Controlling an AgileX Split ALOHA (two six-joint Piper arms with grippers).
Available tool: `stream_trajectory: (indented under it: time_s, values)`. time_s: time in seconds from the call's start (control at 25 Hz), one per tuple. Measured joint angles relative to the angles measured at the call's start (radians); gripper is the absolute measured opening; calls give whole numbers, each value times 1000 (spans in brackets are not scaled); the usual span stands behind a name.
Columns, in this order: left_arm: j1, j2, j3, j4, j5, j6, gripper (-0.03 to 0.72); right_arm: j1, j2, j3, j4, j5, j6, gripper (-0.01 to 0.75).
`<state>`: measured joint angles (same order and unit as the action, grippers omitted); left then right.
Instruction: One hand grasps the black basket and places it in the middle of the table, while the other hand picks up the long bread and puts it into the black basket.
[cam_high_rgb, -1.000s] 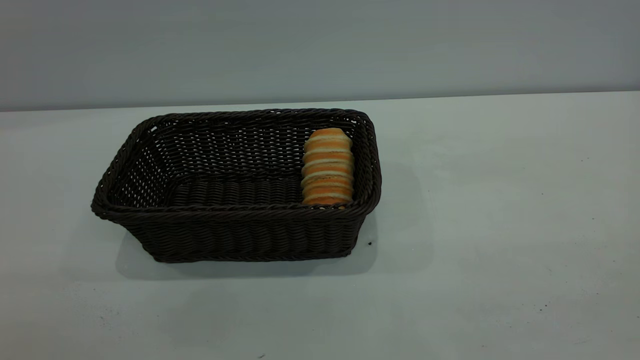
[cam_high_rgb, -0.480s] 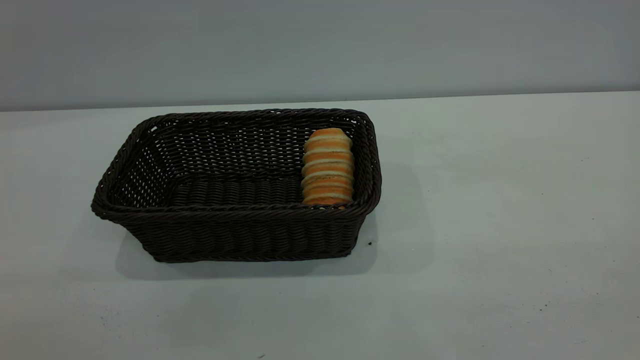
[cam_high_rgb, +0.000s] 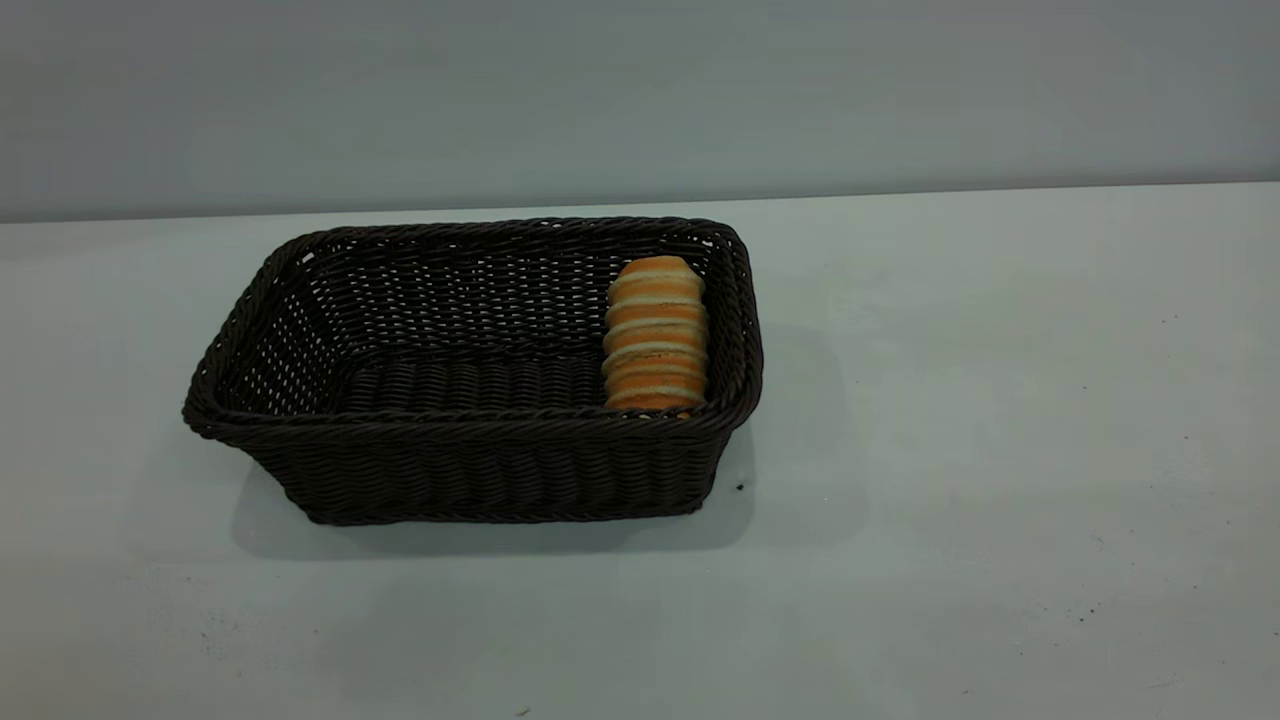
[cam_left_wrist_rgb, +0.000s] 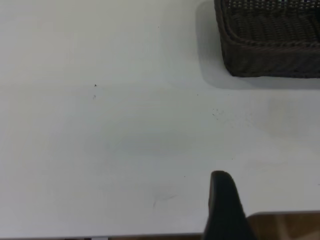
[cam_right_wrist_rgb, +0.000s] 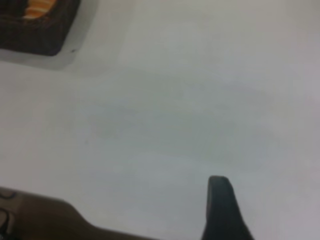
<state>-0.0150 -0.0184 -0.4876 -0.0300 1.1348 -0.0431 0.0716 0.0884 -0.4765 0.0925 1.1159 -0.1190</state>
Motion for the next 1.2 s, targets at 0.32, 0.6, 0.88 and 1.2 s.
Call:
stream_trajectory:
  time_s: [0.32,0.6,0.88,1.2]
  values:
    - [0,0,0,0,0,0,519,-8,0,0,0,0,0,448]
    - [0,0,0,0,0,0,519,-8,0,0,0,0,0,448]
    - [0,0,0,19,0,43,519,-8,0,0,0,0,0,448]
    - [0,-1,0,19,0,43,519,-8,0,0,0,0,0,448]
